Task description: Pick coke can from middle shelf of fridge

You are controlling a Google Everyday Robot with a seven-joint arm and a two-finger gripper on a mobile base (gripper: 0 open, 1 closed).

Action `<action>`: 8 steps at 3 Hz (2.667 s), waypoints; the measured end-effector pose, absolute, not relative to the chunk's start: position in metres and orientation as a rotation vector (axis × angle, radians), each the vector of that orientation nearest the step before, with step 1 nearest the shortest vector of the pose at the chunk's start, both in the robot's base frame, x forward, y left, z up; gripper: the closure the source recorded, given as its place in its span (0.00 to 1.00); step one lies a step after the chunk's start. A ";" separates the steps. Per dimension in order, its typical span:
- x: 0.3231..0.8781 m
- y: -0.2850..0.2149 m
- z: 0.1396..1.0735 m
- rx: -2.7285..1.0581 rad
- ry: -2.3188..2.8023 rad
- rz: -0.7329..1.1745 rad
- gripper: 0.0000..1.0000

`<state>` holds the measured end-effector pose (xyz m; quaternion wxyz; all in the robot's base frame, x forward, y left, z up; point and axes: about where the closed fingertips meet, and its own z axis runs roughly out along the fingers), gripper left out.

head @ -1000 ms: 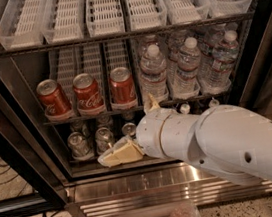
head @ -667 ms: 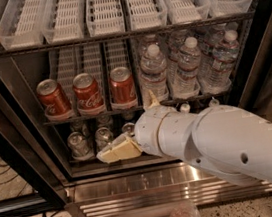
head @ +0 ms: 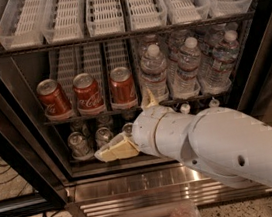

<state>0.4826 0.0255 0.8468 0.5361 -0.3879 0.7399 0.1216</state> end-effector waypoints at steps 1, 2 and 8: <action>0.494 0.023 0.849 -0.850 1.743 0.261 0.00; 0.507 0.024 0.853 -0.771 1.714 0.214 0.00; 0.524 0.015 0.849 -0.469 1.676 -0.053 0.25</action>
Offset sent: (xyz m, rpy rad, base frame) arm 0.0358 -0.0034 0.0011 0.0987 -0.1519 -0.2228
